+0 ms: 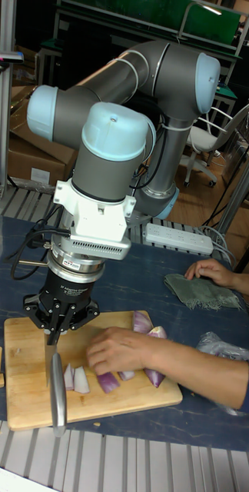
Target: Chop the onions
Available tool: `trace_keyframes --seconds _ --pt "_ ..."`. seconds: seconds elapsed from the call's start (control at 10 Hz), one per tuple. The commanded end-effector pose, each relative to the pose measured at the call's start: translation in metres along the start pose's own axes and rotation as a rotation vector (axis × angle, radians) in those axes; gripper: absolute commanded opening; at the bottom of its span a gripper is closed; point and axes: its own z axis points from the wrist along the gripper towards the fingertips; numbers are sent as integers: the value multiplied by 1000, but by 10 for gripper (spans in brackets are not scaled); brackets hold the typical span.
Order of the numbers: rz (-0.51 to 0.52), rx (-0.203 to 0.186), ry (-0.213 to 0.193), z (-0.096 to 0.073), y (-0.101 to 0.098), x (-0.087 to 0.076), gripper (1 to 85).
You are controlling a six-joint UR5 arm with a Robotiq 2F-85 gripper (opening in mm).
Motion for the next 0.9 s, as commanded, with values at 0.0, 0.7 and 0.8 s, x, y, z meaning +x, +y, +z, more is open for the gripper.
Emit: trace_keyframes --seconds 0.0,0.7,0.8 --pt "6 -11 -7 -1 1 -1 10" --pt "2 -13 -12 -2 0 -2 10" --pt "2 -13 -12 -2 0 -2 10"
